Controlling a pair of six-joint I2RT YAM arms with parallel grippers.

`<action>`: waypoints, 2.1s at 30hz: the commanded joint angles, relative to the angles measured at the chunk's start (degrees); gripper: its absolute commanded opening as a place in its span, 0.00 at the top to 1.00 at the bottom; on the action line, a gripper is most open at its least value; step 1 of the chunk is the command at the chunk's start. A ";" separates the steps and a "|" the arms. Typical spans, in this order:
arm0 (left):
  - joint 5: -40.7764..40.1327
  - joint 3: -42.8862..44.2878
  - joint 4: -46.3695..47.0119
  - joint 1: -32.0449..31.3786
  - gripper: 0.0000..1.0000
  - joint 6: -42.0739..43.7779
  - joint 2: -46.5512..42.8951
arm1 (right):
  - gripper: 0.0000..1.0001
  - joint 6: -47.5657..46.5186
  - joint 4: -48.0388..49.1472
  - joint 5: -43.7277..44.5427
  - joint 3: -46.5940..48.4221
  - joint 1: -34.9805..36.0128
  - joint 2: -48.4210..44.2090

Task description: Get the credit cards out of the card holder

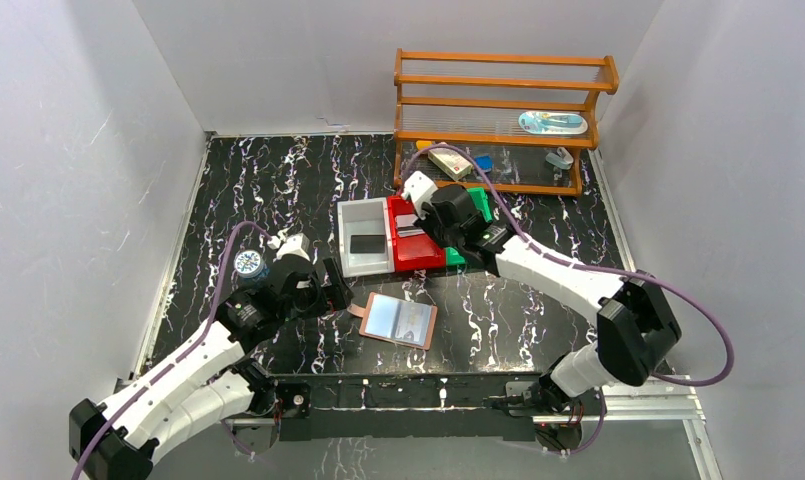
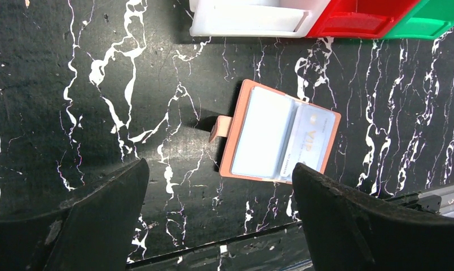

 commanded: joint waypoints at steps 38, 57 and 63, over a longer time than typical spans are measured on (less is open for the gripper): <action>1.18 1.35 -3.00 0.33 0.02 -2.35 0.54 | 0.94 -37.60 9.92 2.81 18.19 -0.63 30.86; 3.97 0.39 -1.82 0.29 0.01 -2.33 3.24 | 0.48 -32.48 12.29 0.45 15.00 -0.83 27.55; 4.89 0.30 -1.35 0.28 0.02 -2.24 3.76 | 0.38 -27.84 12.14 -2.62 14.19 -0.88 24.08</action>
